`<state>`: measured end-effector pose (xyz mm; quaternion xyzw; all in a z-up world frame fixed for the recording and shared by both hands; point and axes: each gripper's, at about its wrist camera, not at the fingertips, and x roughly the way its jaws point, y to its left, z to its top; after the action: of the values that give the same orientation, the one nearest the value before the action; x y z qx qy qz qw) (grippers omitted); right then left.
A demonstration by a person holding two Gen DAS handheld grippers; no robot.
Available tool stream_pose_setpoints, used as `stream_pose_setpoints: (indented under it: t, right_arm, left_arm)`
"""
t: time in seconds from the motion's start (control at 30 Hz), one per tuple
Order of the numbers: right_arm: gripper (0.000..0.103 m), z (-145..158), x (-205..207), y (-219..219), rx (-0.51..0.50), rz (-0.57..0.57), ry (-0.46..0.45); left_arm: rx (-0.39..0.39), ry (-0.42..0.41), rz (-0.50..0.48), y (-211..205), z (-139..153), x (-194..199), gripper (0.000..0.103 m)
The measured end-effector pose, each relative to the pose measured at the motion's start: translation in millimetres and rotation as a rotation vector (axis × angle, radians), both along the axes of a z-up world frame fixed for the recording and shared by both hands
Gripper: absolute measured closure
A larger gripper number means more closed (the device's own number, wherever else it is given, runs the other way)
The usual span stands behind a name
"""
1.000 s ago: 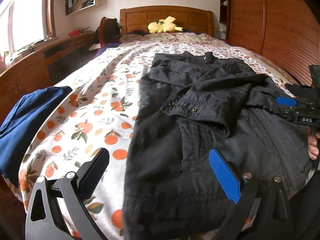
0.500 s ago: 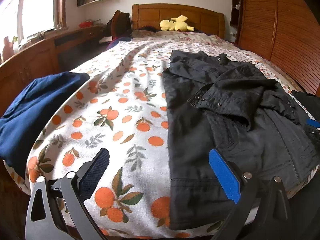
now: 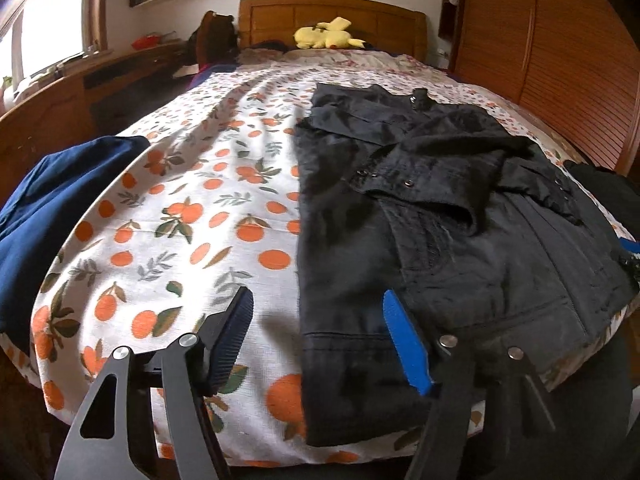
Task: Fold large clothes
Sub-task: 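Move both open grippers to the hem of the folded jacket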
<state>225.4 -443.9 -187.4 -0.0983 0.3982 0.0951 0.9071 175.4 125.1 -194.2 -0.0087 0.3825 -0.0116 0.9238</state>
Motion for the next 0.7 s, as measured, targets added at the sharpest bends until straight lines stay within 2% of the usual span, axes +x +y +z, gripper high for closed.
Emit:
stream_pose_setpoints:
  t: [0.2, 0.4, 0.57, 0.7]
  right_arm:
    - [0.042, -2, 2, 0, 0.001, -0.001, 0.02]
    - [0.042, 0, 3, 1, 0.008, -0.002, 0.031]
    - [0.039, 2, 2, -6, 0.007, -0.051, 0.013]
    - [0.041, 0, 0, -6, 0.036, -0.052, 0.03]
  left_arm:
    - [-0.001, 0.012, -0.027, -5, -4, -5, 0.034]
    - [-0.01, 0.022, -0.059, -4, -6, -11, 0.038]
    - [-0.02, 0.028, -0.084, -3, -7, -13, 0.046]
    - [-0.016, 0.039, -0.101, -5, -7, -13, 0.051]
